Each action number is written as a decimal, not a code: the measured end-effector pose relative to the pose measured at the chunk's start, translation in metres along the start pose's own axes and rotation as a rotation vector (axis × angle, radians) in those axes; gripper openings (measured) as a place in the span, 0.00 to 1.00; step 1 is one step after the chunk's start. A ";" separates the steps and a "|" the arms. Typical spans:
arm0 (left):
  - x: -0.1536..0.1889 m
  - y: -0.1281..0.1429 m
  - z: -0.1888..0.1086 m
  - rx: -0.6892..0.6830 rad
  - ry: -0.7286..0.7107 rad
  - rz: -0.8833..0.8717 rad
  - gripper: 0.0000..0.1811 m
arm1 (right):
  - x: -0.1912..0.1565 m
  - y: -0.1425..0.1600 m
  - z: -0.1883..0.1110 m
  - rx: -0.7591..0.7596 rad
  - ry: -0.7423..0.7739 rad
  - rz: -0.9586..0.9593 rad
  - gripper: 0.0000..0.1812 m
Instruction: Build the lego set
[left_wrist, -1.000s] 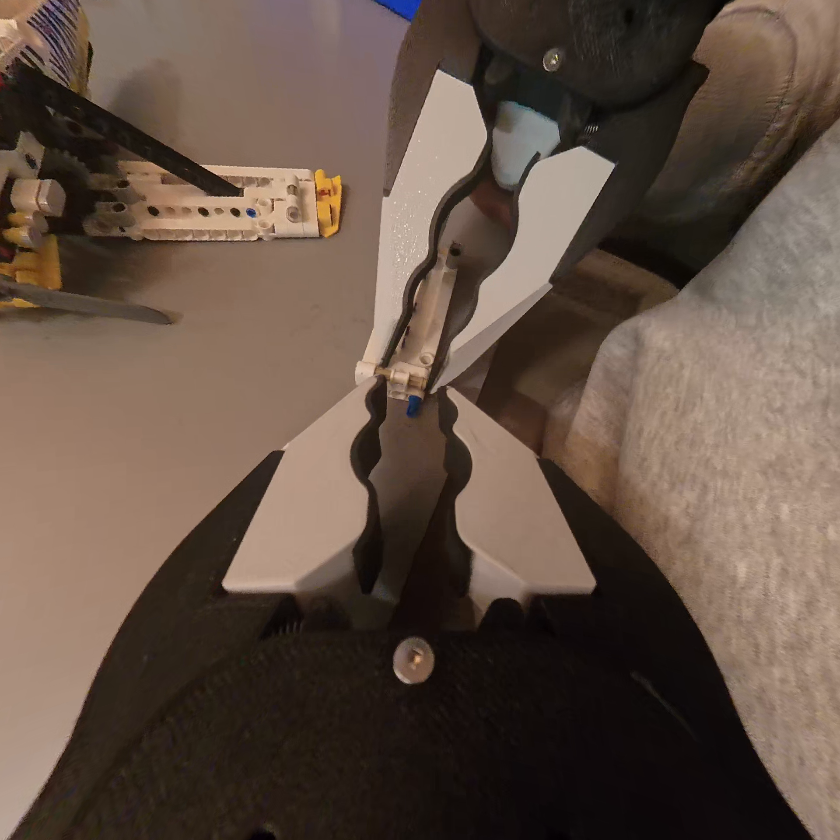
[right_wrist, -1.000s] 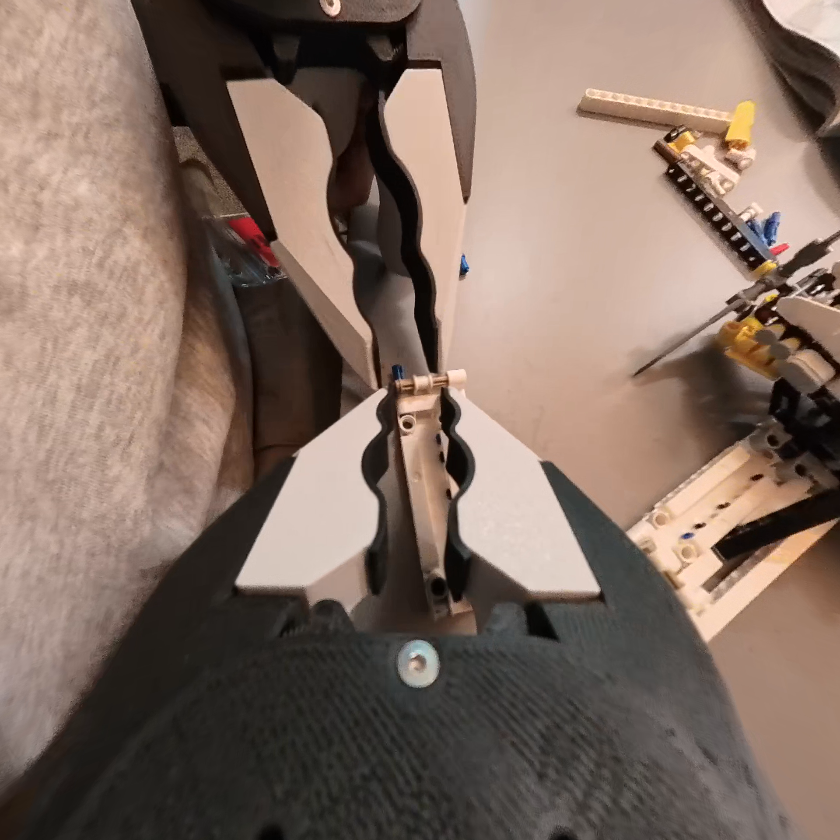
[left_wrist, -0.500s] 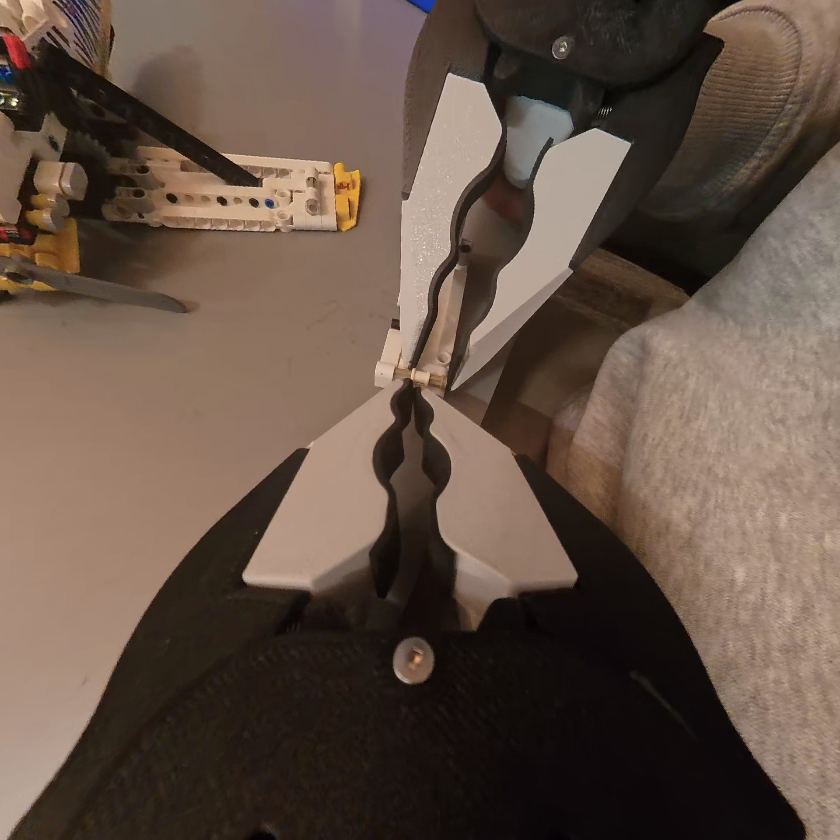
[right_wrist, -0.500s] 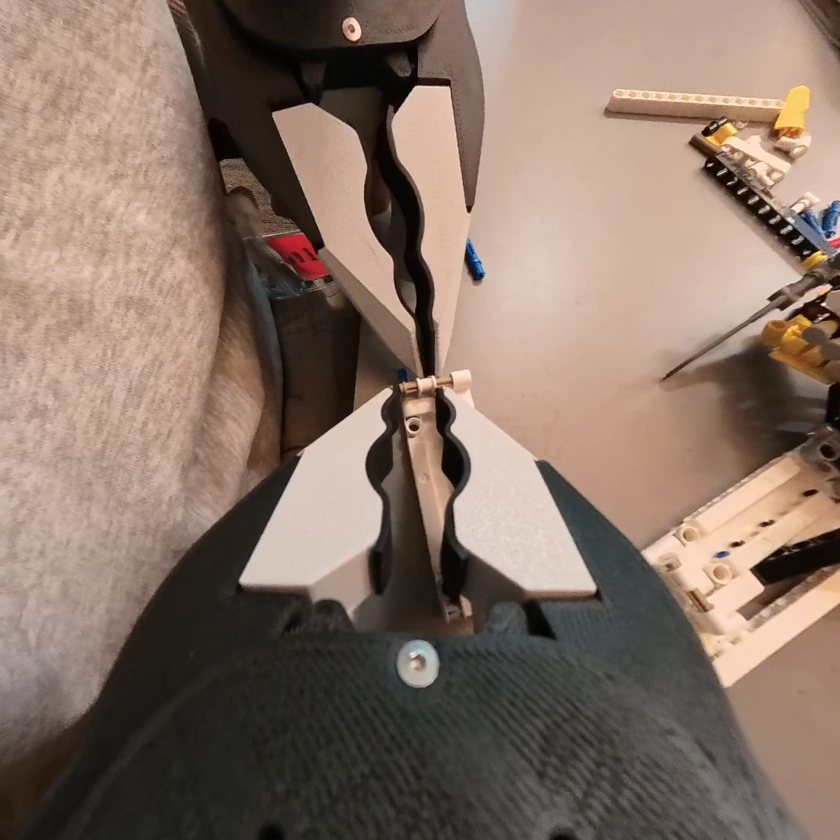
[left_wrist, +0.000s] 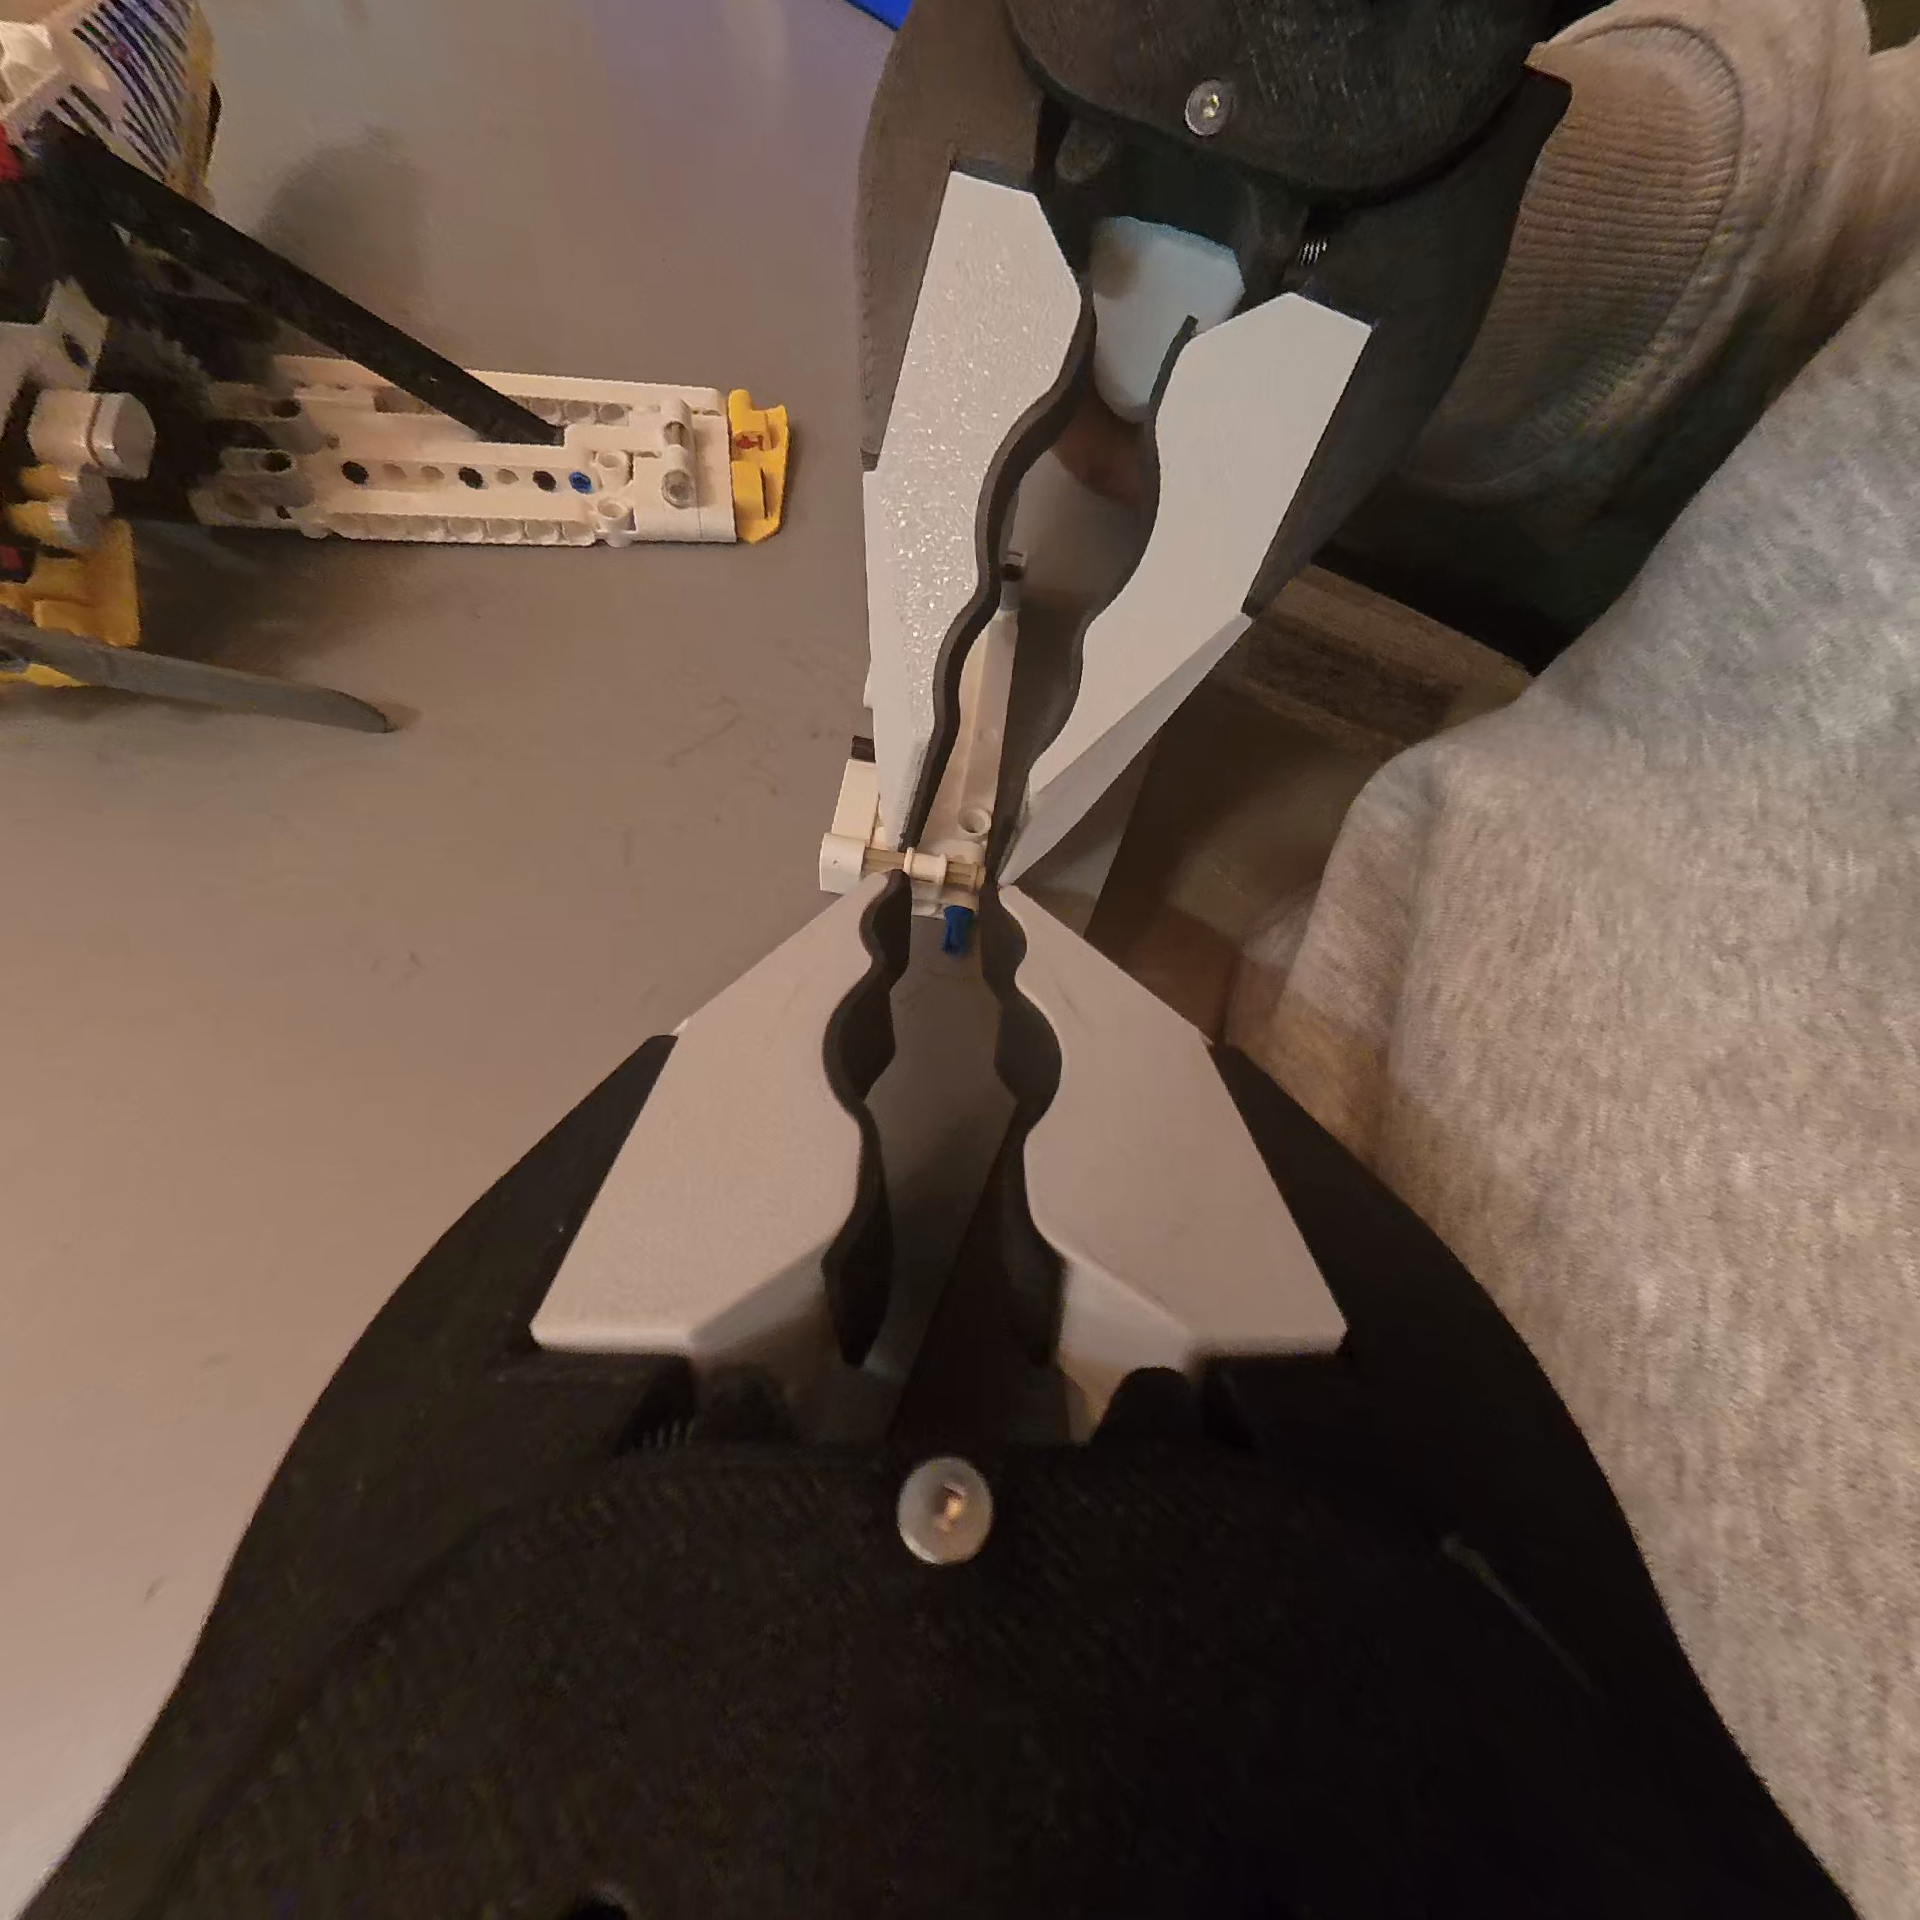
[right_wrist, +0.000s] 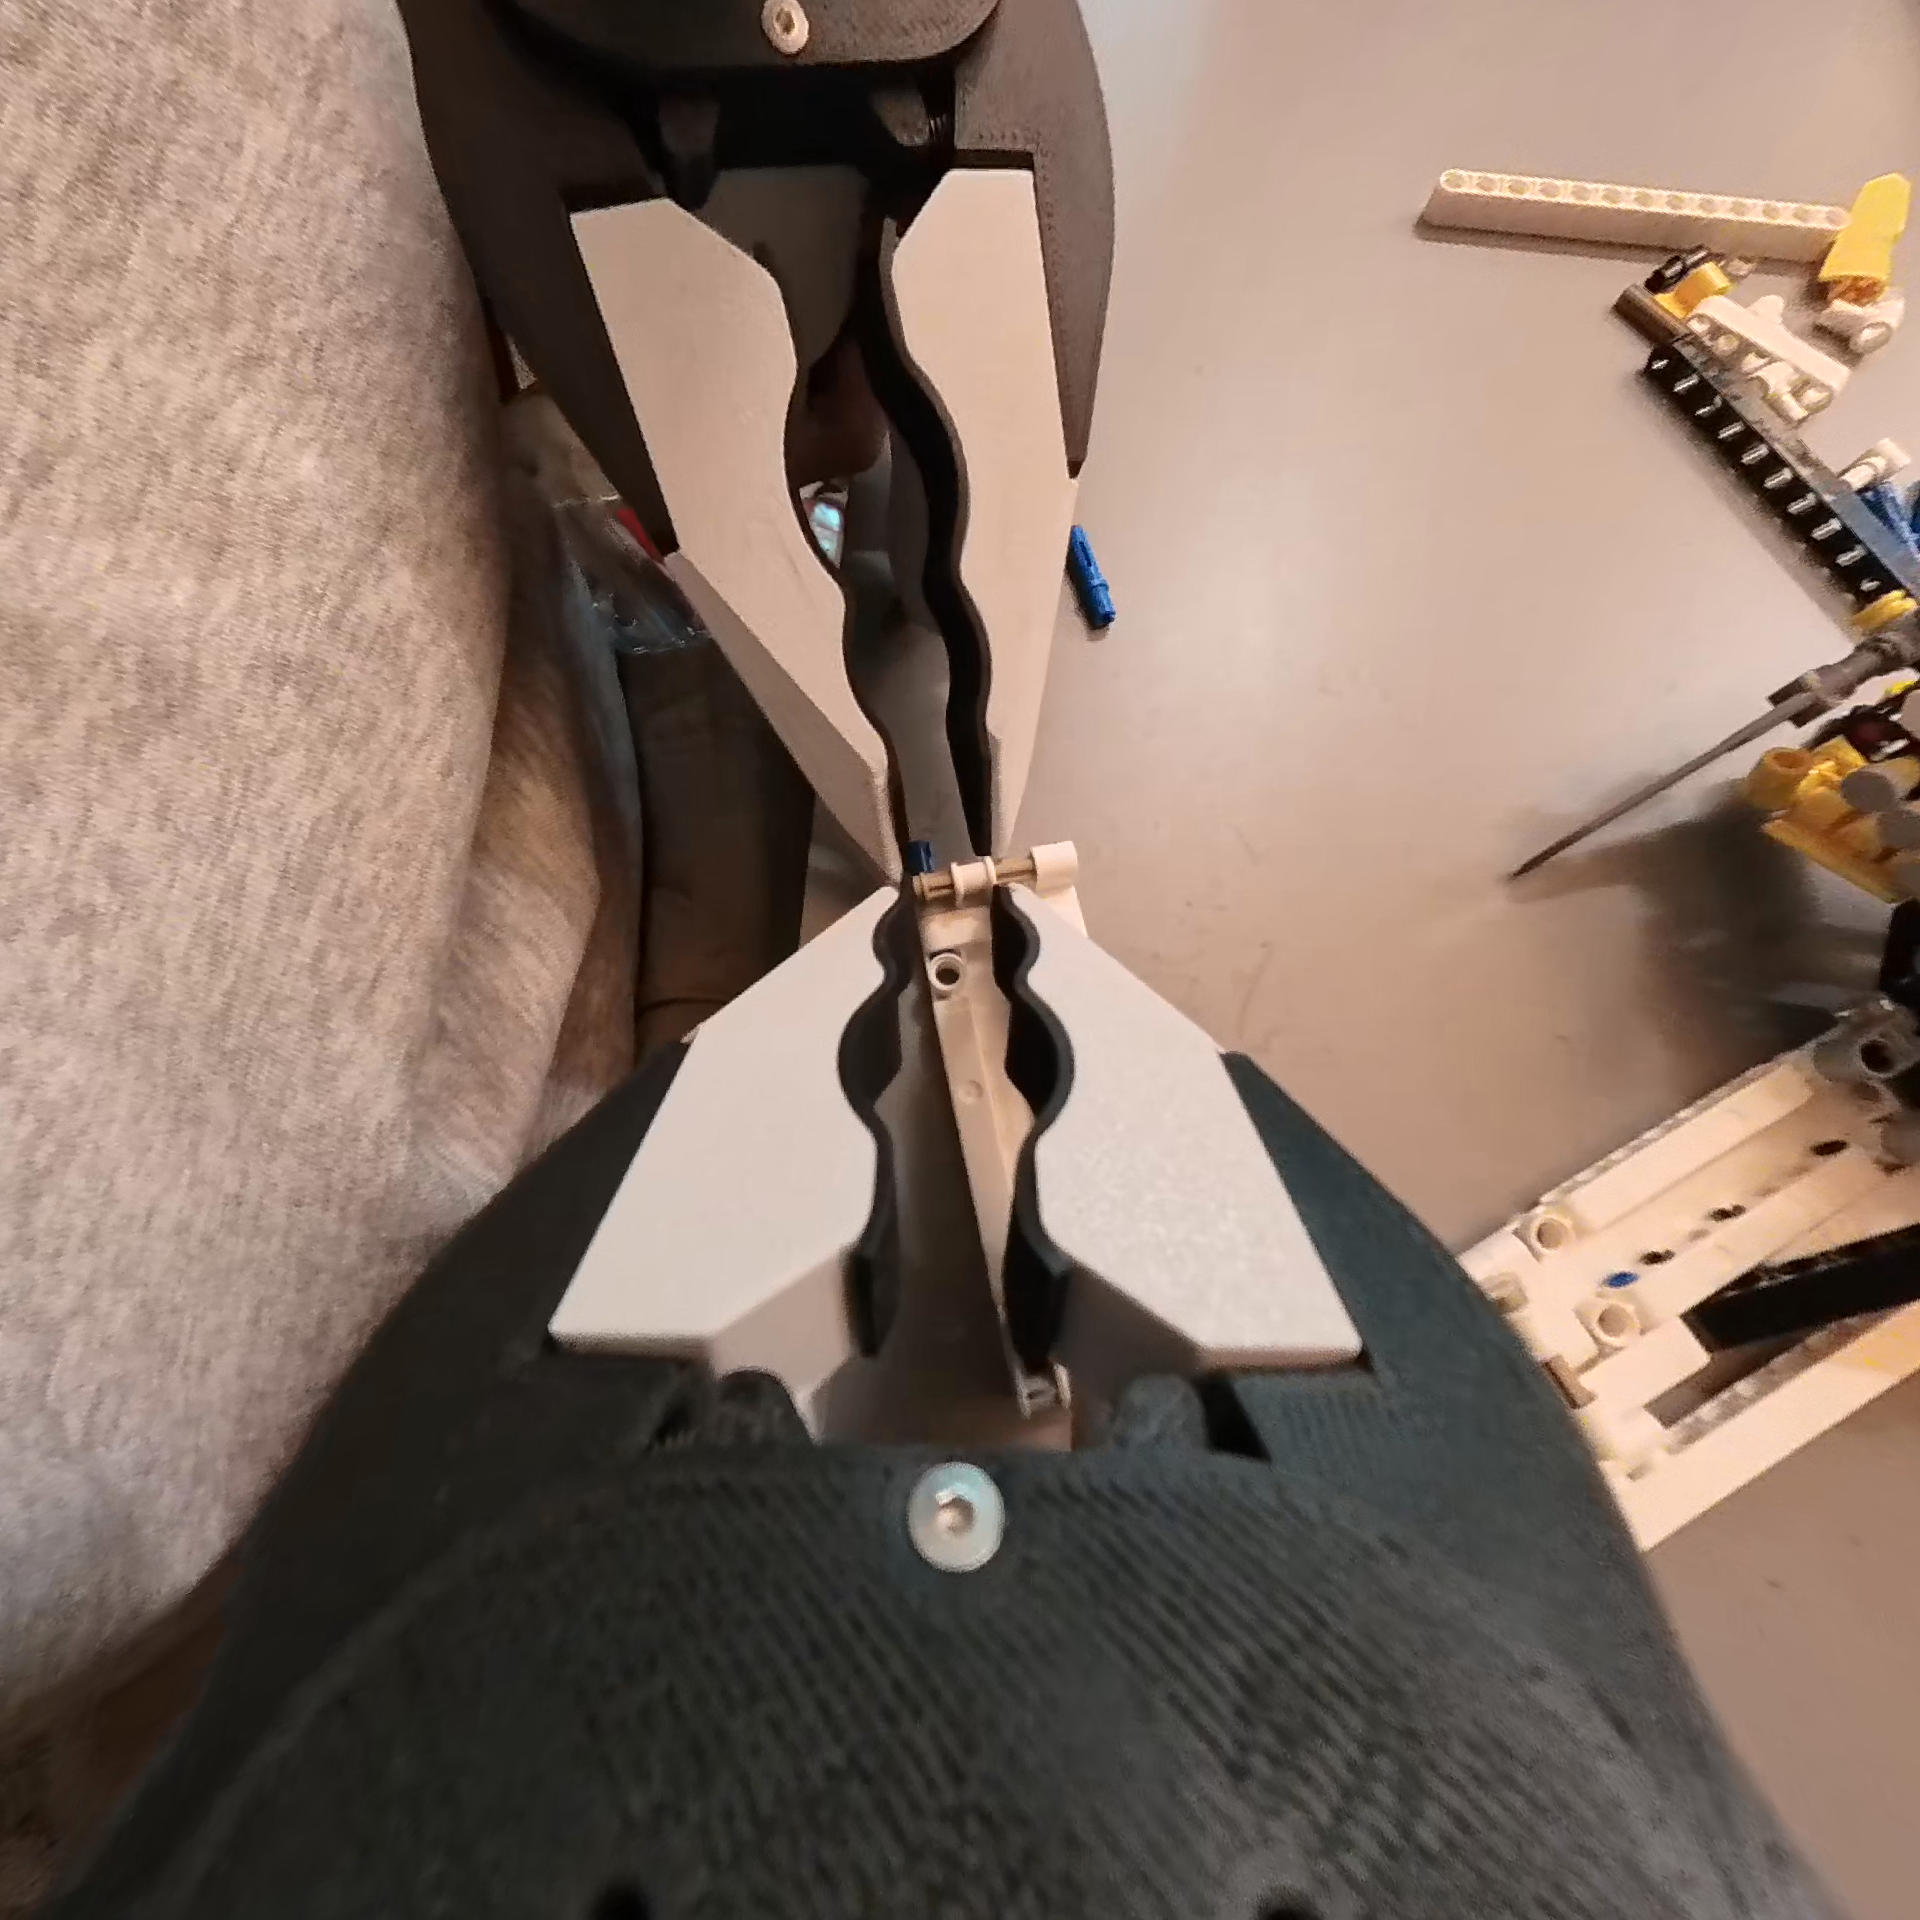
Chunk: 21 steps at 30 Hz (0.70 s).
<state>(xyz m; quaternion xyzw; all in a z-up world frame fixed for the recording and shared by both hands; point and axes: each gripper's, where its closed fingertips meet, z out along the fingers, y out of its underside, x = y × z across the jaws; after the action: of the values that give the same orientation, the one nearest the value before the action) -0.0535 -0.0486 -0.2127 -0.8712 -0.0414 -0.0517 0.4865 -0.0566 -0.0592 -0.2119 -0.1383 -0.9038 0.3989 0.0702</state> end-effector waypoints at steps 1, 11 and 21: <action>0.000 0.000 0.000 0.001 -0.002 -0.002 0.05 | -0.001 0.000 0.000 -0.003 -0.003 0.002 0.07; -0.002 -0.001 0.001 0.009 -0.031 0.001 0.03 | 0.002 0.000 0.000 -0.021 -0.019 0.014 0.05; -0.004 -0.001 0.001 0.012 -0.045 0.009 0.02 | 0.003 -0.001 0.000 -0.027 -0.015 0.016 0.04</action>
<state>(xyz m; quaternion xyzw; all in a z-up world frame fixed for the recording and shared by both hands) -0.0572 -0.0470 -0.2127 -0.8694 -0.0485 -0.0296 0.4908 -0.0596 -0.0591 -0.2114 -0.1433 -0.9086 0.3880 0.0585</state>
